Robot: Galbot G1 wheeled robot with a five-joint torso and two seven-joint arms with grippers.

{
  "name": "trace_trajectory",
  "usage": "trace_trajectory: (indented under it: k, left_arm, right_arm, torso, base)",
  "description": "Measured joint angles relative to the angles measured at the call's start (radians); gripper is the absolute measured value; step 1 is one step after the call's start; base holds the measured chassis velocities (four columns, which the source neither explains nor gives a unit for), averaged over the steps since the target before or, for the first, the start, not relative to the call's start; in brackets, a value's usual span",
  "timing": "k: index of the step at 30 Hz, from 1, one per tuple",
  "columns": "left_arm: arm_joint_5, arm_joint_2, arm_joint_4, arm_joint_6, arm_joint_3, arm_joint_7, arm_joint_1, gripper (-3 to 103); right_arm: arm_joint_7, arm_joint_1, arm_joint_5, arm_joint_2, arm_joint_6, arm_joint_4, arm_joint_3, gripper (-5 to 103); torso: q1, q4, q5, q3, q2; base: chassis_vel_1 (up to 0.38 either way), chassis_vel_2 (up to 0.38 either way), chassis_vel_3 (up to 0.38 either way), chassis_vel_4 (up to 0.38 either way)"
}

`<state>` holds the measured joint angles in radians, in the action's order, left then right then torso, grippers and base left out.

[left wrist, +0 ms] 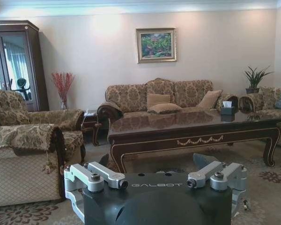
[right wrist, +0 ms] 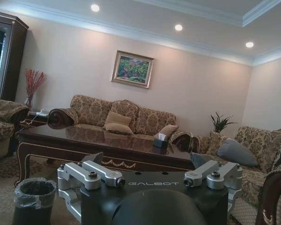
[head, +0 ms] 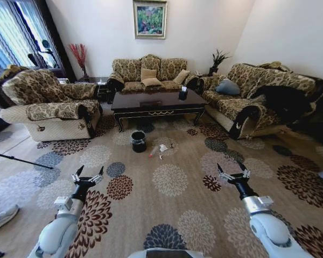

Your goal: Move to the front of the table and pick up the trash from the floor, then place it into the trash bin.

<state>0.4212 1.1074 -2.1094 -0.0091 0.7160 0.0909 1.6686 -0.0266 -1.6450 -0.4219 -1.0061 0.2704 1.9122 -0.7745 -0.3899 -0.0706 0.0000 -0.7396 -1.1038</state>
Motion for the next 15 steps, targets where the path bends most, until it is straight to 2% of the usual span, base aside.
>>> trace_trajectory:
  k: [15]
  left_arm:
    - [-0.009, 0.001, 0.003, -0.011, 0.007, 0.006, -0.02, 100]
  right_arm:
    - [-0.003, -0.045, 0.02, -0.021, 0.018, 0.02, -0.026, 100]
  torso:
    - [0.034, 0.0001, -0.0001, 0.042, 0.077]
  base:
    - [0.0, 0.0, 0.0, 0.0]
